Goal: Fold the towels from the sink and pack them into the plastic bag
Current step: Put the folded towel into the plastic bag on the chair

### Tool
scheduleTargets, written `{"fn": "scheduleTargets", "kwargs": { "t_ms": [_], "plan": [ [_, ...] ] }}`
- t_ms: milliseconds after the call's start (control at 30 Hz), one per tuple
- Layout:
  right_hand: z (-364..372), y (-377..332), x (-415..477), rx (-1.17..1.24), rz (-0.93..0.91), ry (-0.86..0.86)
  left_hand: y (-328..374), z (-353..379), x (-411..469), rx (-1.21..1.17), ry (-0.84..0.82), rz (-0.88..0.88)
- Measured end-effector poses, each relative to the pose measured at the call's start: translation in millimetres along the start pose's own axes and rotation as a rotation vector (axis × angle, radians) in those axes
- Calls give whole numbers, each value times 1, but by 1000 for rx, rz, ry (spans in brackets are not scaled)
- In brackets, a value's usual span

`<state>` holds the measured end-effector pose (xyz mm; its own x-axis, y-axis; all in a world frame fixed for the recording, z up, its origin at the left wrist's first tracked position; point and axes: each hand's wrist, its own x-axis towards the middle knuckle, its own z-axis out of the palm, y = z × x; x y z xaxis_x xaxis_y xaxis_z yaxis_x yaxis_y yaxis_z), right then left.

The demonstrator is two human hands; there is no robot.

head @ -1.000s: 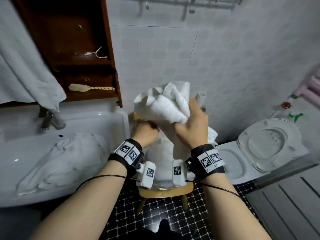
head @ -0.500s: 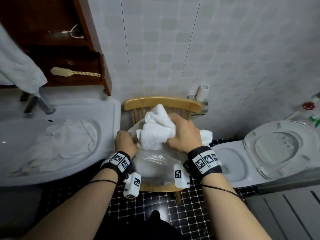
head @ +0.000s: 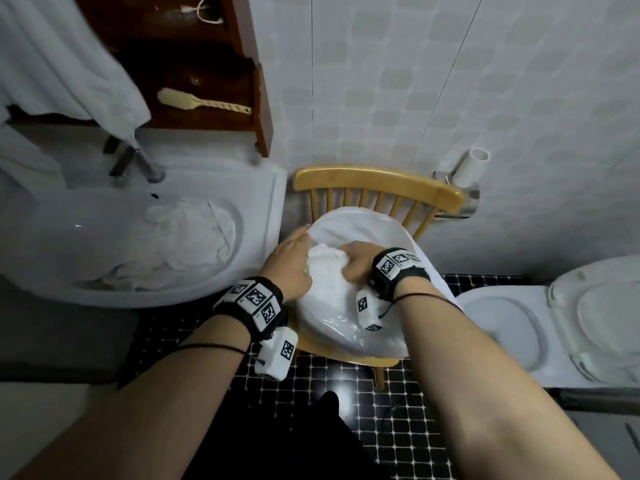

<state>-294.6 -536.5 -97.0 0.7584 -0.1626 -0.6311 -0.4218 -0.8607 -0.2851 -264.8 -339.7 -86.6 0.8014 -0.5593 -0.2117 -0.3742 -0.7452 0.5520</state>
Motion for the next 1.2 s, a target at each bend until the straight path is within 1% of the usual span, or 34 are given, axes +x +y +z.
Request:
{"fn": "scheduleTargets", "kwargs": {
  "t_ms": [67,100,133,167,233,267,300,333,400,467,533,600,667,733,867,933,1067,1133,1200],
  "plan": [
    [9,-1,13,-161,-4,234,4,-1,-4,11,8,-1],
    [11,-3,11,-201,16,321,4,-2,-5,19,-2,-18],
    [13,-6,7,-228,58,344,4,-3,-4,26,-12,-35],
    [16,-8,2,-246,120,305,3,-3,-2,28,-16,-55],
    [29,-9,-7,-277,256,140,2,-2,3,18,5,-104],
    [37,-9,-9,-302,291,43,2,-2,5,23,19,-131],
    [46,-8,-7,-341,291,-44,1,0,7,35,30,-154],
    [56,-5,0,-380,259,-86,2,0,9,47,30,-169],
    [68,6,17,-455,130,-73,4,3,9,69,11,-201],
    [73,22,38,-407,31,-21,5,6,10,94,-10,-249],
    [75,38,57,-352,-14,-54,1,11,10,124,-10,-286],
    [75,49,72,-317,-19,-93,1,14,8,117,49,-260],
    [85,55,84,-280,-3,-93,4,17,10,80,116,-203],
    [101,58,95,-297,18,-75,7,18,13,24,146,-135],
    [119,66,119,-366,-31,-80,-1,21,16,-14,169,-66],
    [124,68,129,-352,-47,-84,-12,23,17,-20,174,-49],
    [123,58,132,-342,-3,-84,-20,19,20,5,149,-78],
    [117,48,128,-313,44,-73,-21,16,20,-25,141,-98],
    [103,33,117,-297,84,-132,-24,13,19,-71,116,-85]
  ]
}}
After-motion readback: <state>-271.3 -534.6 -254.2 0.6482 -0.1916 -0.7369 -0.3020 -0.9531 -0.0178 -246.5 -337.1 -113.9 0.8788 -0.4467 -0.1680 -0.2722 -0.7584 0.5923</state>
